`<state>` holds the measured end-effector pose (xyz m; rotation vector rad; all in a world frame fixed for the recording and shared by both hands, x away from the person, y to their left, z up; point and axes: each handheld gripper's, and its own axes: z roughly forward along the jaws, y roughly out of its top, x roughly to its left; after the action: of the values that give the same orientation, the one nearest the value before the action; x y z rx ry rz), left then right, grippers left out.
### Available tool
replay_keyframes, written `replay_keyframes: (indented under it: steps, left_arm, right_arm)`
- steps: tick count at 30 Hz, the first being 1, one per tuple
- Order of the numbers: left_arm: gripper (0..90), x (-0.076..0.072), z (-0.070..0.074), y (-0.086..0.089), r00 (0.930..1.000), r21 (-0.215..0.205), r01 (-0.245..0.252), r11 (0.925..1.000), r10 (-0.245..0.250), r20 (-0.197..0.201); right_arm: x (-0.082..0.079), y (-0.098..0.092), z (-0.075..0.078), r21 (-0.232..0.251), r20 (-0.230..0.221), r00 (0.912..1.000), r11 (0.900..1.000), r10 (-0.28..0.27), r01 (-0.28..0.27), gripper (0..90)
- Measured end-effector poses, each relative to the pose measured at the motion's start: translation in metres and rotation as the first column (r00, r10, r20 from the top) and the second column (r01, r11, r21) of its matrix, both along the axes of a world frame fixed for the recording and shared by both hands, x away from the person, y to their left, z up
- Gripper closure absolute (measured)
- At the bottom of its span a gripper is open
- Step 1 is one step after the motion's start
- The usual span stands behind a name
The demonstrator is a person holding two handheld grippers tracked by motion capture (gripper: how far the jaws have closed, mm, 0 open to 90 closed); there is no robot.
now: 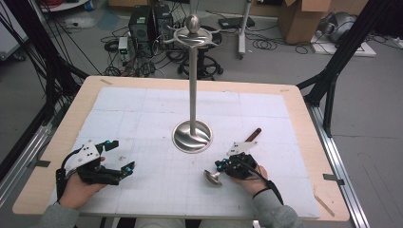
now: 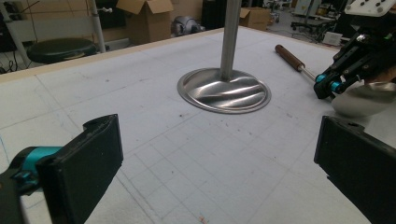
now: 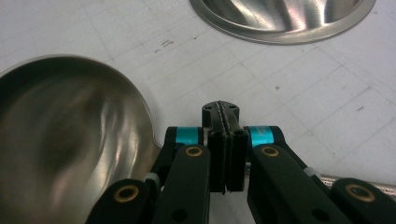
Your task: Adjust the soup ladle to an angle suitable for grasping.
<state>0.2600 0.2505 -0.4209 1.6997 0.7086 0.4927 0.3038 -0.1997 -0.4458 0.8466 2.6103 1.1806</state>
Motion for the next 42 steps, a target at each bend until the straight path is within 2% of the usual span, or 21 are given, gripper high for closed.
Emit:
replay_keyframes:
  steps: [9, 29, 32, 39, 42]
  left_arm:
    - [1.8, 0.000, 0.000, 0.000, 1.0000, -0.002, 0.001, 1.0000, -0.001, 0.003]
    - [1.8, 0.001, 0.000, 0.000, 1.0000, -0.003, 0.001, 1.0000, -0.001, 0.003]
    - [1.8, 0.001, 0.000, -0.001, 1.0000, -0.006, 0.002, 1.0000, -0.002, 0.002]
    - [1.8, 0.001, 0.000, 0.000, 1.0000, -0.005, 0.002, 1.0000, -0.002, 0.004]
    - [1.8, 0.001, 0.000, 0.000, 1.0000, -0.005, 0.003, 1.0000, -0.003, 0.003]
  right_arm:
    - [-0.007, -0.006, 0.000, 0.002, 0.001, 1.0000, 1.000, -0.003, 0.003, 90.0]
    - [-0.027, -0.035, 0.001, 0.000, -0.007, 0.9999, 1.000, 0.011, -0.011, 90.0]
    - [-0.029, -0.036, 0.002, -0.025, 0.007, 0.9998, 1.000, 0.018, -0.018, 90.0]
    - [-0.033, -0.042, 0.003, -0.033, 0.002, 0.9998, 0.999, 0.022, -0.021, 90.0]
    - [-0.034, -0.044, 0.005, -0.047, -0.013, 0.9997, 0.999, 0.020, -0.021, 90.0]
